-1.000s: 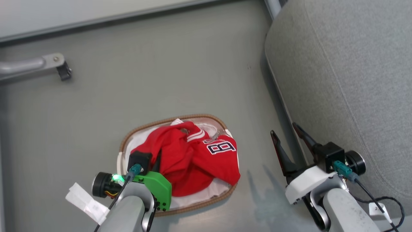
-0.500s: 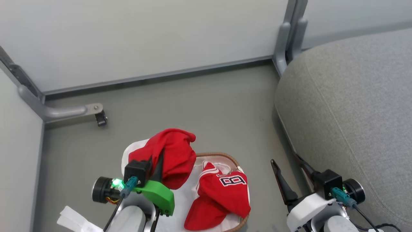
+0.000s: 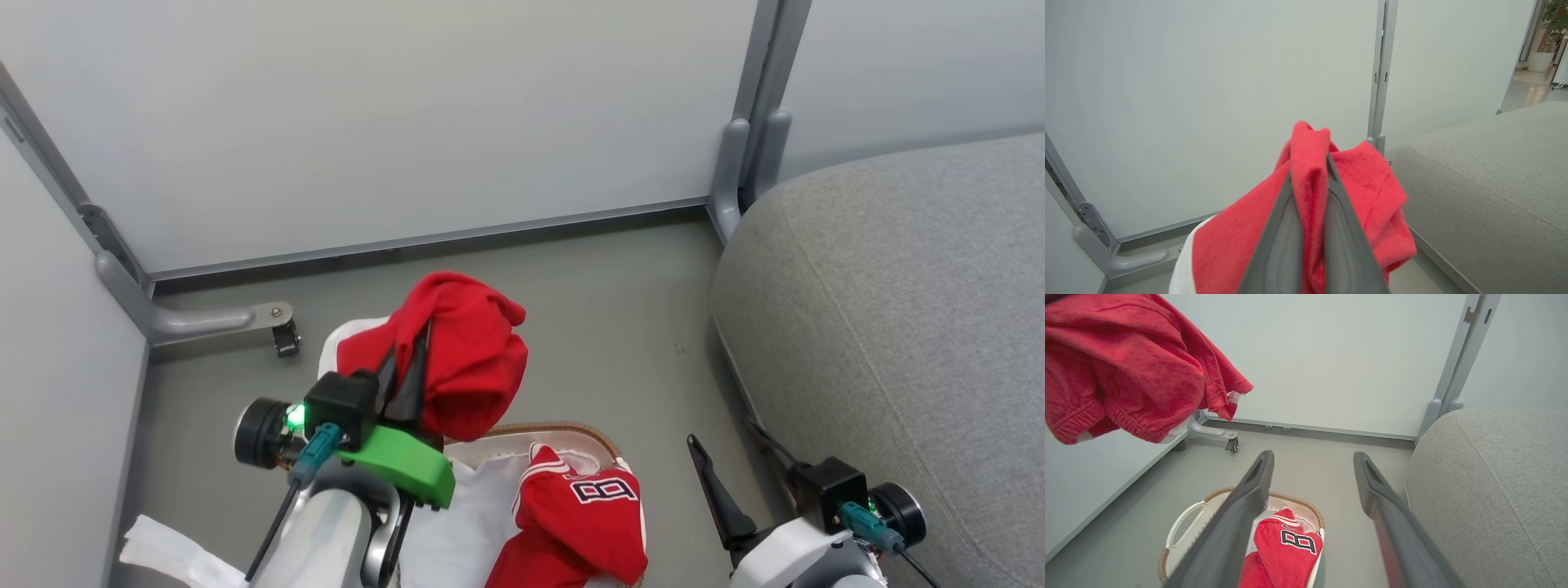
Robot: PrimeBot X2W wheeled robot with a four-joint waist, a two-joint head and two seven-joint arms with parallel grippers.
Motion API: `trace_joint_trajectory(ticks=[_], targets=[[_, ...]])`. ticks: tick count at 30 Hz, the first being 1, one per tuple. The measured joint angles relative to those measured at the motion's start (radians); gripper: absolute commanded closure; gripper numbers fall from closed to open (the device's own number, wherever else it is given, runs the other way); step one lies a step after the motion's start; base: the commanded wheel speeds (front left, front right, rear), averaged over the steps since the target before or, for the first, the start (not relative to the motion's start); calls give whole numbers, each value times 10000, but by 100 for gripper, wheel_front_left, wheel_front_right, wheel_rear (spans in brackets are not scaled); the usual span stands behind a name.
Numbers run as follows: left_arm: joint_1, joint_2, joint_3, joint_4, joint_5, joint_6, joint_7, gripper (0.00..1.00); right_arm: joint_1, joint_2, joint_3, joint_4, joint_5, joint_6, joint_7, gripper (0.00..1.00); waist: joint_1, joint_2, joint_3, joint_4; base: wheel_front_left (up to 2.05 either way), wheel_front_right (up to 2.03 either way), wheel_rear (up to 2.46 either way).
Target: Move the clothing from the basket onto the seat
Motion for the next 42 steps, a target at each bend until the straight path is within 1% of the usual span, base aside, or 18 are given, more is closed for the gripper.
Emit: trace_joint_trajectory(ticks=[6,10,16,19,24,32,36,42], targets=[[-99,-10,-174,-777,-165,-6,0,100,17,35,-31,0,31,0,0,0,0,0,-28,-61,0,0,0],[-99,-12,-280,-995,-178,86,2,100,18,46,-21,-4,15,0,0,0,0,0,-21,-102,0,0,0],[-97,-13,-514,-1055,-502,107,0,100,-226,13,261,-169,-8,-2,0,0,0,0,23,-87,0,0,0],[-99,-12,-650,-1087,-619,196,0,100,-700,-54,894,-261,-8,-2,0,0,0,0,63,-39,0,0,0],[-110,-13,-886,-1127,-805,268,2,100,-1767,-416,2222,-173,-290,0,0,0,0,0,105,55,0,0,0],[-143,-13,-1262,-1285,-980,370,0,100,-3215,-328,3889,249,-322,0,0,0,0,0,133,210,0,0,0],[-216,-15,-1519,-1279,-1085,384,0,100,-3678,-138,4138,593,-412,0,0,0,0,0,136,279,0,0,0],[-304,-17,-1902,-1258,-1409,385,2,100,-4125,249,4038,1264,-757,0,0,0,0,0,150,383,0,0,0]])
